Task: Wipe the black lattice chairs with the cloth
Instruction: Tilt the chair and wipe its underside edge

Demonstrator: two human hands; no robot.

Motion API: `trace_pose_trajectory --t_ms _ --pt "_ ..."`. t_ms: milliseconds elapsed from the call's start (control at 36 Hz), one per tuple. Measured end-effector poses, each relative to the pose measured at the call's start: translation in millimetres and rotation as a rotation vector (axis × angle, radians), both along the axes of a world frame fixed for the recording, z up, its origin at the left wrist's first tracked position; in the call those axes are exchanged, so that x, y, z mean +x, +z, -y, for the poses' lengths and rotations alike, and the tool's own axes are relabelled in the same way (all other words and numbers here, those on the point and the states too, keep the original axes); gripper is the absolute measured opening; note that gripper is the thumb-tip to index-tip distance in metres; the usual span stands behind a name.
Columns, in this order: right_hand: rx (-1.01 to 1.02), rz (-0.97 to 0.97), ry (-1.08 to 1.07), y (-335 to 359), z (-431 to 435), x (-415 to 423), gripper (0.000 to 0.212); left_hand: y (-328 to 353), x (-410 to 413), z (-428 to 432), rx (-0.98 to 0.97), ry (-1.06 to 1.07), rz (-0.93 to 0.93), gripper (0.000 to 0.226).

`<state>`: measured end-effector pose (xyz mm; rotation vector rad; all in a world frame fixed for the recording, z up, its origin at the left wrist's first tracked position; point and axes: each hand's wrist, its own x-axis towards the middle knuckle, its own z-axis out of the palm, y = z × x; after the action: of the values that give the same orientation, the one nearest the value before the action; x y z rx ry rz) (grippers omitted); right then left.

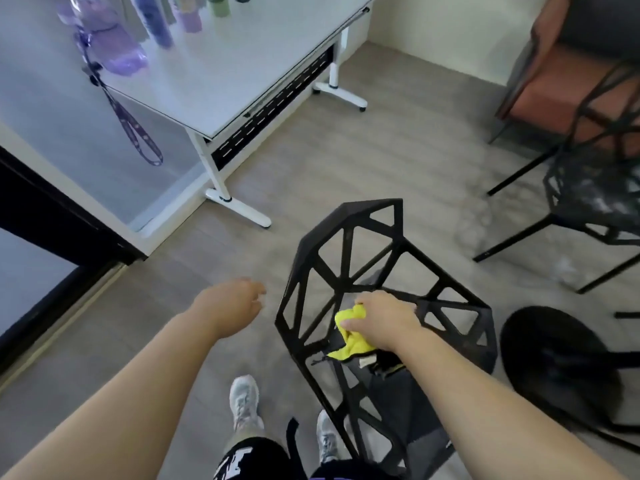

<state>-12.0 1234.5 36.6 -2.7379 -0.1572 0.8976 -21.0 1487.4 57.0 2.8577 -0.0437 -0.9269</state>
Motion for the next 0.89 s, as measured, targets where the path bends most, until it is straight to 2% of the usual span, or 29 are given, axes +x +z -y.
trace_pose_trajectory --t_ms 139,333,444,611,694,778,889 --pt "0.032 -0.018 -0.076 1 -40 13 0.059 -2 71 -8 -0.079 -0.159 0.079 0.043" --pt "0.084 -0.076 -0.324 -2 -89 27 0.063 -9 168 0 -0.122 -0.618 0.200 0.053" --pt "-0.007 -0.101 -0.350 -11 -107 31 0.077 -20 200 19 -0.113 -0.880 0.221 0.068" --pt "-0.058 -0.123 -0.428 -17 -125 27 0.079 -37 228 57 -0.018 -1.181 0.269 0.056" --pt "-0.047 -0.115 -0.484 -19 -130 26 0.071 -43 234 67 0.009 -1.216 0.267 0.052" --pt "-0.074 -0.094 -0.478 -17 -139 29 0.056 -49 238 65 -0.081 -1.126 0.242 0.048" --pt "-0.081 -0.079 -0.468 -19 -146 33 0.045 -53 236 56 -0.137 -1.075 0.302 0.043"
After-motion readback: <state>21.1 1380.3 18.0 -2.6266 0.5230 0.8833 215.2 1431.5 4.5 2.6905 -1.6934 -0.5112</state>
